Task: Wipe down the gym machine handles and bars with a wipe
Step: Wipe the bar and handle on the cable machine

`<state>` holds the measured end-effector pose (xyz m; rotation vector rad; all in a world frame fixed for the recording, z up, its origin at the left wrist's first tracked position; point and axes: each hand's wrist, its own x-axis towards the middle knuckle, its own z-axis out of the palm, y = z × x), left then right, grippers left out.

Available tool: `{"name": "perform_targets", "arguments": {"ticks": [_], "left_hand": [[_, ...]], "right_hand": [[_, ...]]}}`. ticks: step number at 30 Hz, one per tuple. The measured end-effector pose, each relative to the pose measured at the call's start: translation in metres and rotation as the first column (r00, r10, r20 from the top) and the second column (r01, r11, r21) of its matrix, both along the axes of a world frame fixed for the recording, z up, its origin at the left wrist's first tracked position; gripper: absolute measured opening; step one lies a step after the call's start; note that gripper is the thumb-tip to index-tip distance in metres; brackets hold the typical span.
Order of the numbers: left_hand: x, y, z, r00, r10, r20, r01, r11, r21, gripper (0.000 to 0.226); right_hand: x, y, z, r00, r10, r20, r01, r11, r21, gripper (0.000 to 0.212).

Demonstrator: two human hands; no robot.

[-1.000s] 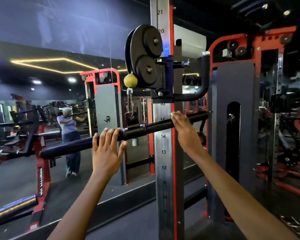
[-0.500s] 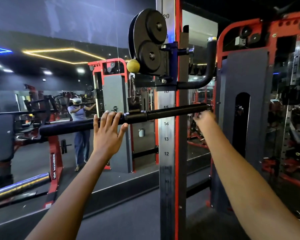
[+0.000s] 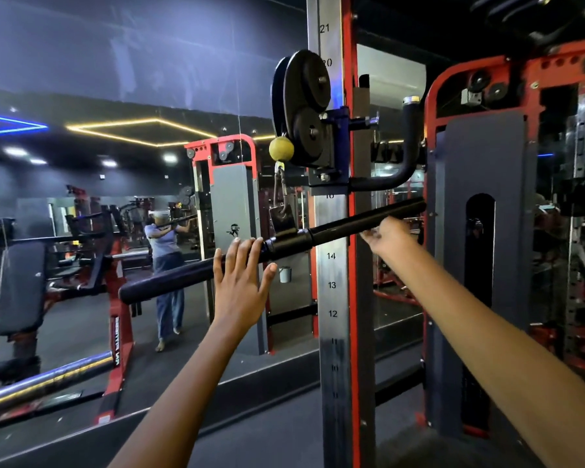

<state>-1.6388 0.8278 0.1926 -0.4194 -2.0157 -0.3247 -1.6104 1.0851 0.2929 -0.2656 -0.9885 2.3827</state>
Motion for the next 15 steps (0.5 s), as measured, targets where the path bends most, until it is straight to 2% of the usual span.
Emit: {"name": "perform_targets", "arguments": {"ticks": [2,3,5,7,8,9,12,14,15], "left_hand": [[0.0,-0.001,-0.002,1.0,-0.007,-0.009,0.007,1.0,-0.001,0.072],[0.0,-0.001,-0.002,1.0,-0.011,-0.011,0.011,1.0,-0.004,0.071],[0.0,0.0,-0.003,1.0,-0.017,-0.014,0.016,1.0,-0.01,0.07],[0.001,0.002,-0.003,0.999,-0.008,-0.031,0.007,1.0,-0.014,0.069],[0.001,0.004,-0.003,0.999,0.004,-0.041,-0.004,1.0,-0.01,0.069],[0.002,0.006,-0.003,0.999,0.016,-0.045,-0.016,1.0,-0.004,0.07],[0.006,0.011,-0.004,0.999,0.034,-0.032,-0.033,0.999,0.01,0.074],[0.008,0.011,-0.004,0.999,0.039,-0.033,-0.039,0.999,0.0,0.074],[0.009,0.01,-0.005,0.998,0.043,-0.034,-0.043,0.999,-0.012,0.073]], "right_hand": [[0.007,0.015,0.001,0.997,-0.037,0.073,0.024,0.985,0.173,0.019],[0.009,0.026,0.007,0.997,-0.056,0.054,0.044,0.979,0.198,0.014],[0.006,0.048,0.014,0.989,-0.146,-0.025,0.146,0.989,-0.001,0.023],[0.003,0.036,0.012,0.943,-0.327,-0.07,0.329,0.944,0.031,0.035],[-0.003,0.019,0.01,0.92,-0.389,-0.053,0.392,0.915,0.09,0.037],[-0.007,-0.004,0.002,0.904,-0.424,-0.061,0.426,0.876,0.227,0.04],[-0.012,-0.06,-0.046,0.917,-0.369,-0.152,0.379,0.683,0.624,0.053],[-0.016,-0.065,-0.063,0.926,-0.326,-0.189,0.35,0.561,0.751,0.057],[-0.014,-0.059,-0.058,0.898,-0.37,-0.239,0.418,0.548,0.725,0.058]]}}
